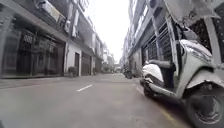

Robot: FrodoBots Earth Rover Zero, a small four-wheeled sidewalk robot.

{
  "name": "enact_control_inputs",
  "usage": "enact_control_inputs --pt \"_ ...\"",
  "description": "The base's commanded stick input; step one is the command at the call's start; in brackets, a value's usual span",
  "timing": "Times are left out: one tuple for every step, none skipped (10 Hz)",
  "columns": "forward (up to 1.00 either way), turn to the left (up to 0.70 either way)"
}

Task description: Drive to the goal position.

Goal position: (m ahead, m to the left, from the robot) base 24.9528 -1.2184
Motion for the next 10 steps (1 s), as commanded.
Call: enact_control_inputs --pt "0.50 0.00" --pt "0.50 0.00" --pt "0.50 0.00" --pt "0.49 0.00" --pt "0.49 0.00" --pt "0.50 0.00" --pt "0.49 0.00" --pt "0.49 0.00" --pt "0.19 0.00" --pt "0.00 0.00"
